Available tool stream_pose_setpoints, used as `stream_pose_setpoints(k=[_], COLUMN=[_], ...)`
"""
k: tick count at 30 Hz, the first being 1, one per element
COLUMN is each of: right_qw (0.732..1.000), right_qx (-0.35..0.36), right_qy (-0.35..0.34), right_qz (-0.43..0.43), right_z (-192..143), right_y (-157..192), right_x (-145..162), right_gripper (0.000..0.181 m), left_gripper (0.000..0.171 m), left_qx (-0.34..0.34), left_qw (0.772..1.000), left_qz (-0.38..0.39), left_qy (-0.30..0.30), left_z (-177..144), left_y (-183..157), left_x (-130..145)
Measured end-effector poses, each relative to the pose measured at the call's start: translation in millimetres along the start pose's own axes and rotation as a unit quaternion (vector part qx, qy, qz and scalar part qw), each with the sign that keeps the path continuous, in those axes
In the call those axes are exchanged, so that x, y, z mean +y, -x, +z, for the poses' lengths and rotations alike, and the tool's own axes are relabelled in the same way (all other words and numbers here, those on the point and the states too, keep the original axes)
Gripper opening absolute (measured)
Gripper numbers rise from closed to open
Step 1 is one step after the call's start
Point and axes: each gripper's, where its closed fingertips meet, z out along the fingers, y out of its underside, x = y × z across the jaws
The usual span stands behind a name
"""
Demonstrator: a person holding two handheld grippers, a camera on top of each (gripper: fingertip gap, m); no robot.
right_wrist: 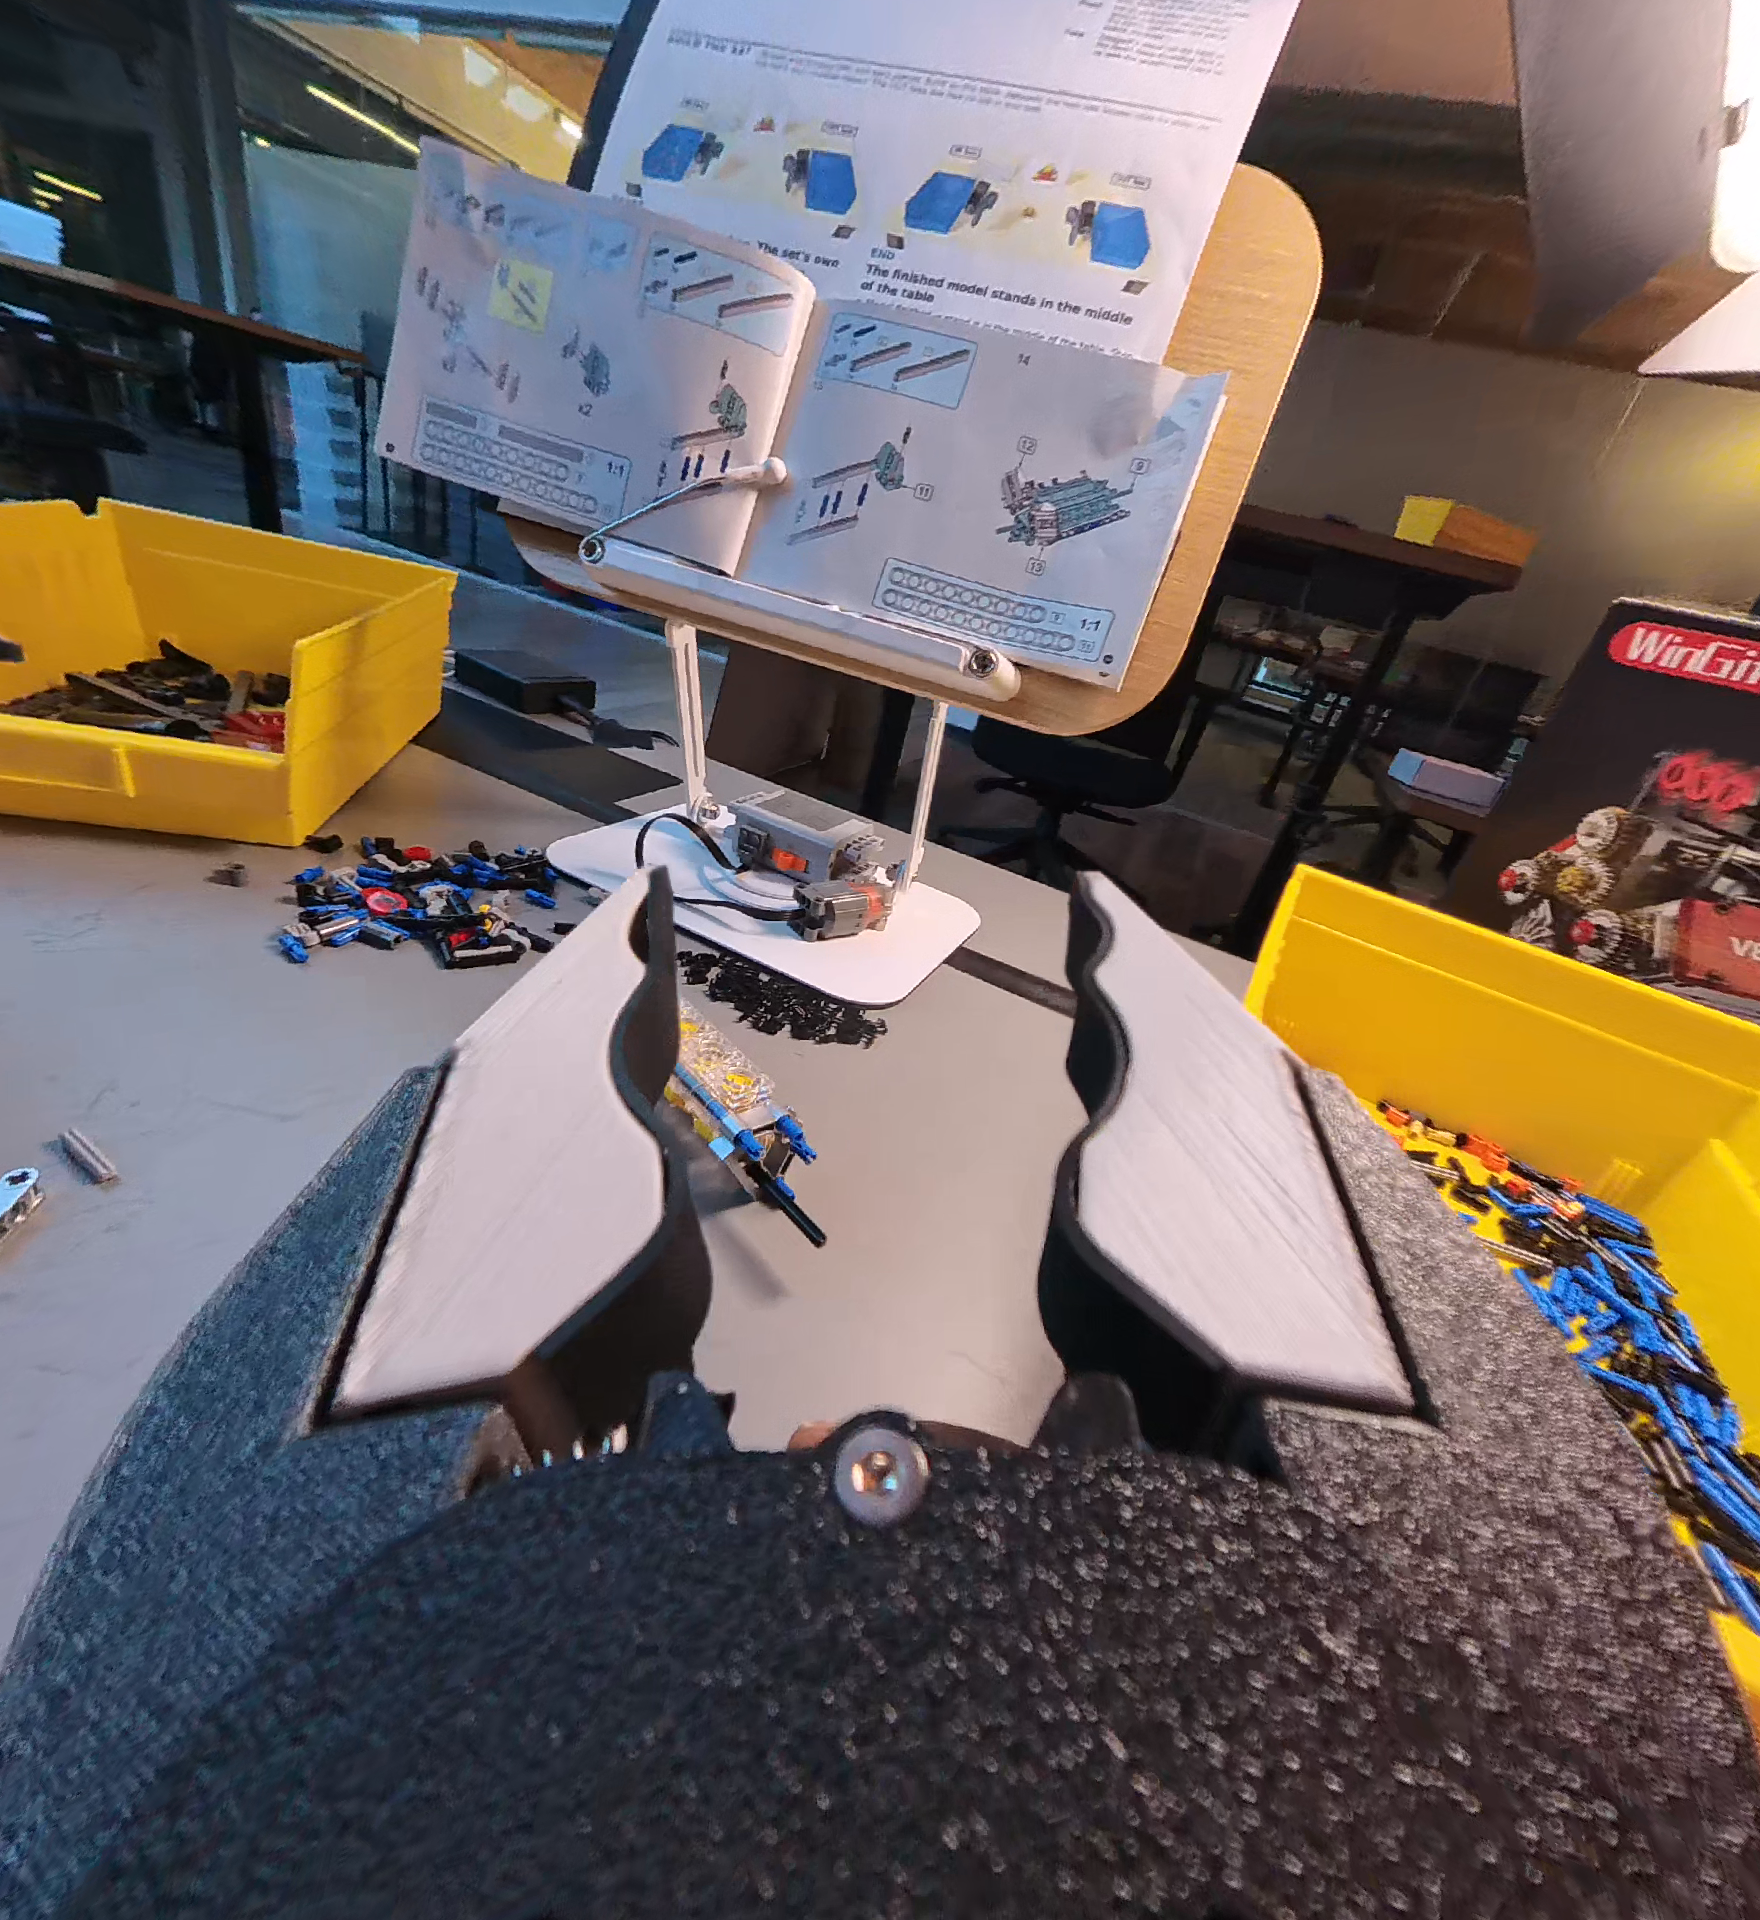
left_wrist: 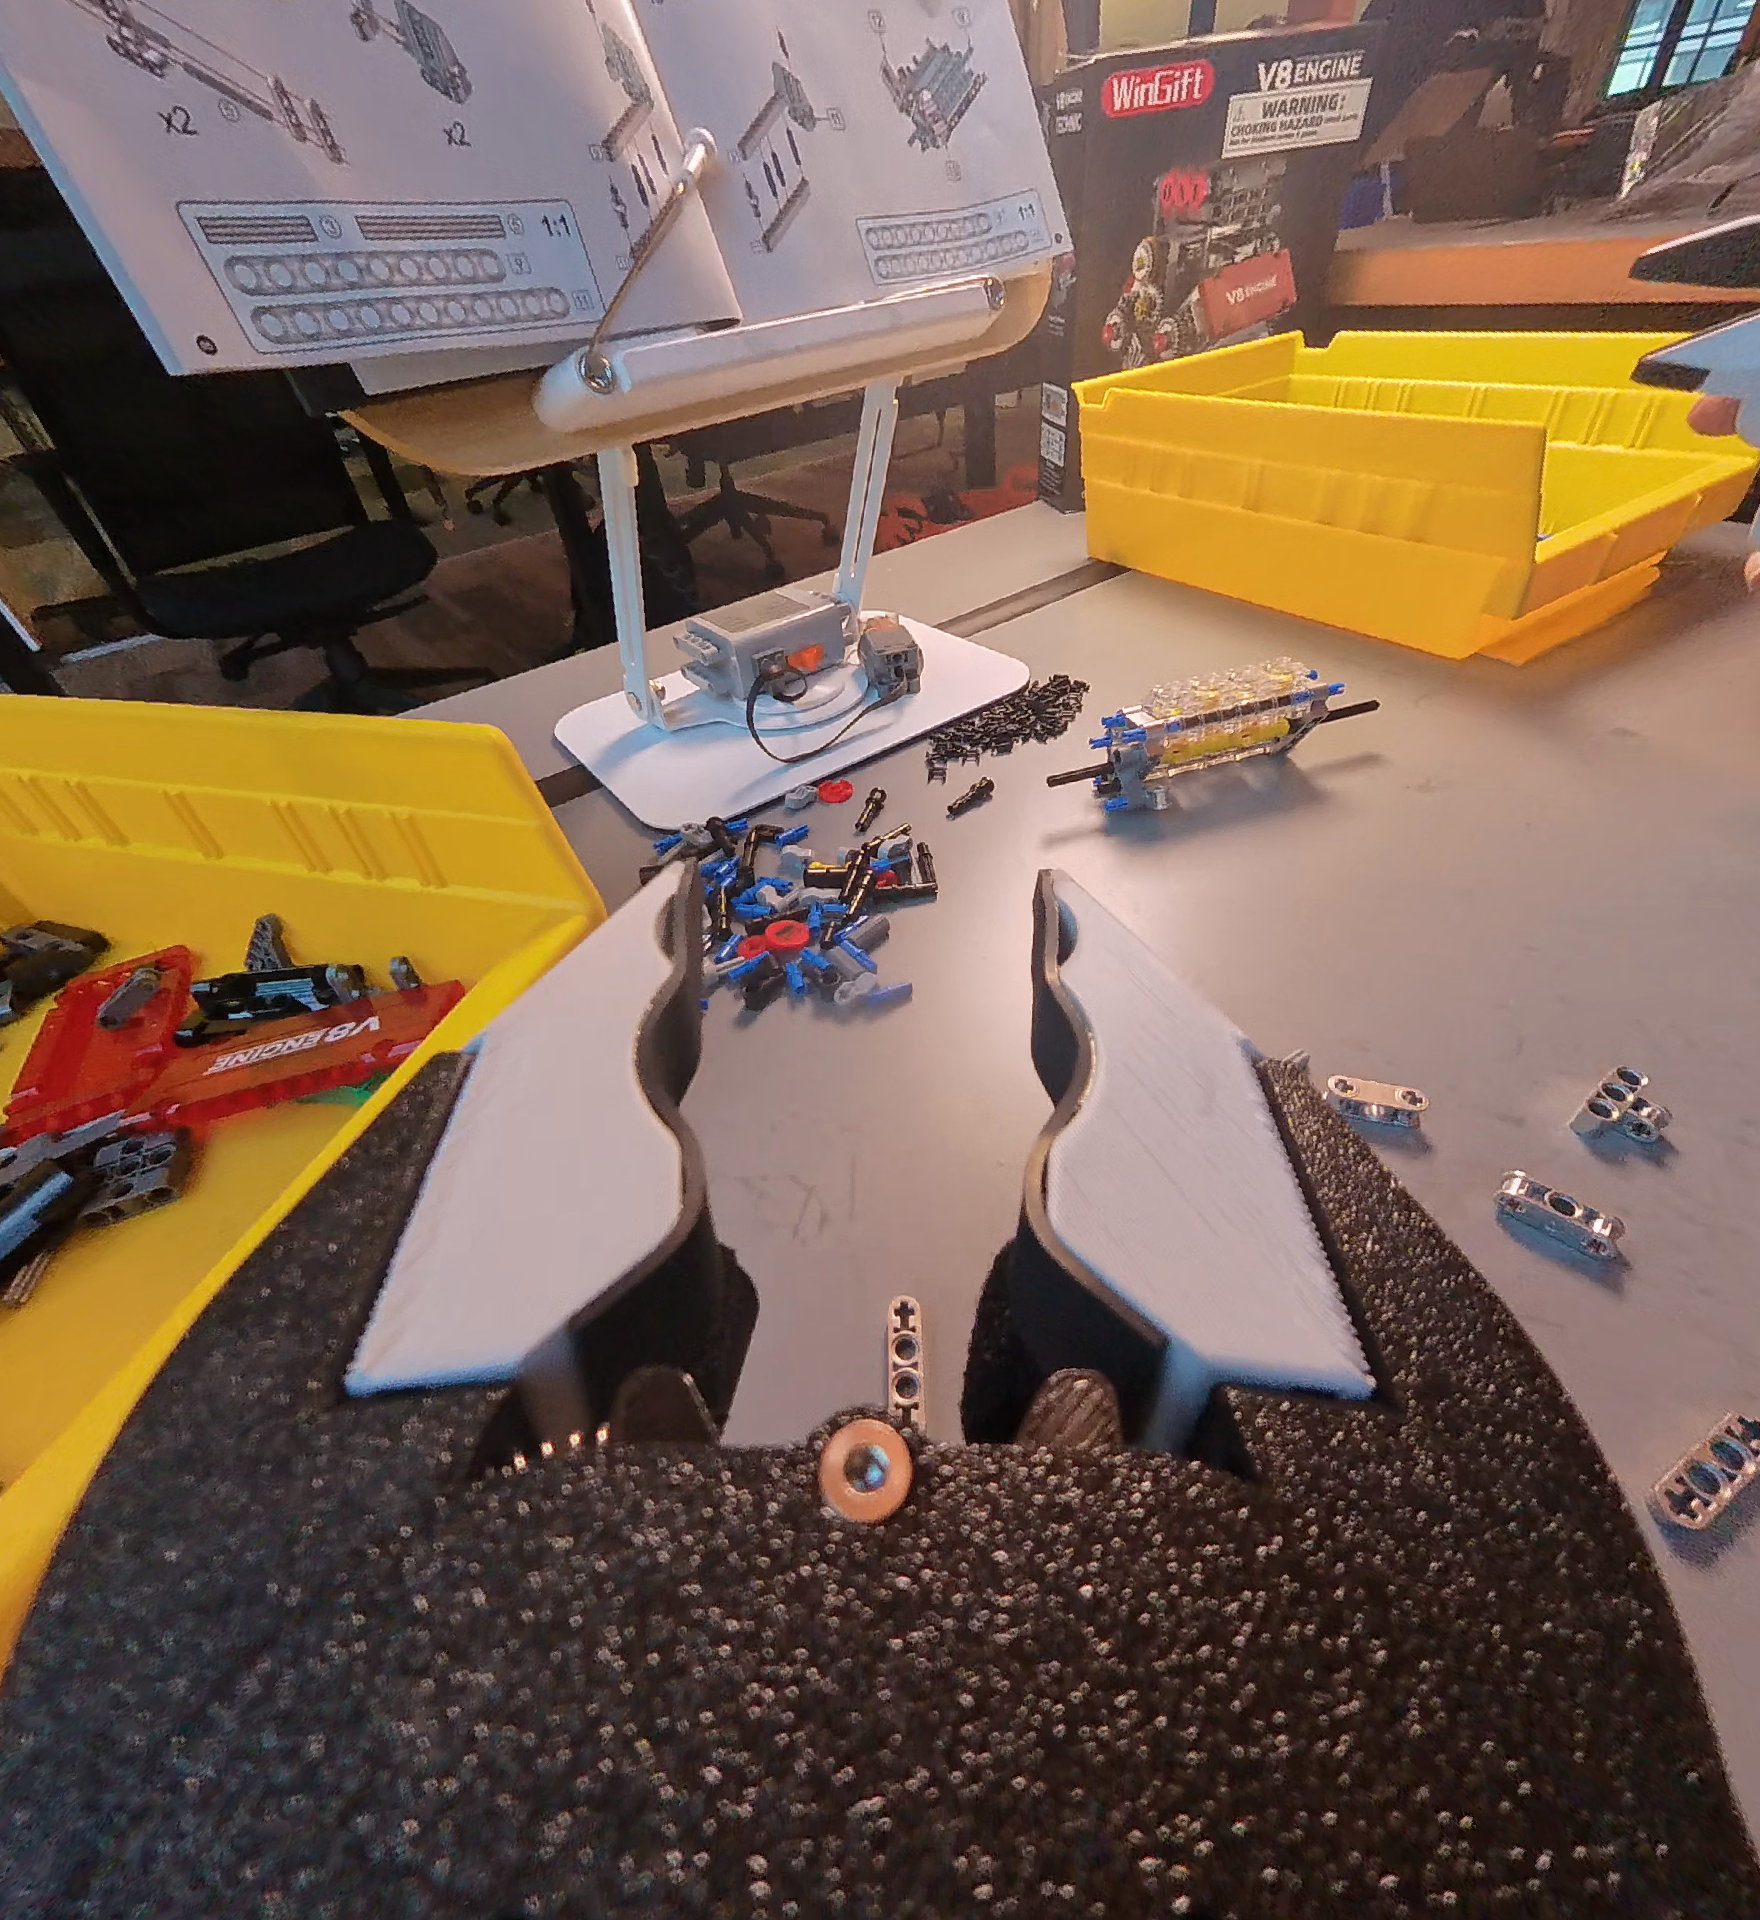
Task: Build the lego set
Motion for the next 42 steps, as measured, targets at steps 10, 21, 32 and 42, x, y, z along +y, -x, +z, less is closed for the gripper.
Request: stream_pose_setpoints(k=[10,21,32,42], right_qw=[0.995,0.98,0.972,0.981], right_qx=[0.085,0.124,0.138,0.12], right_qy=[0.025,0.023,0.063,0.069], right_qz=[0.045,0.154,0.179,0.134], right_z=[-8,-18,-18,-11], right_y=[-47,-84,-89,-76], right_x=[8,24,43,41], right_gripper=[0.061,0.055,0.052,0.052], left_gripper=[0.061,0.06,0.046,0.047], left_qx=[-0.005,0.002,-0.029,-0.02], left_qw=[1.0,1.0,0.995,0.995], left_qz=[0.001,0.002,-0.073,-0.079], left_qy=[0.015,0.011,0.066,0.053], left_z=[5,4,-1,-6], left_y=[4,0,22,25], left_x=[9,6,24,18])
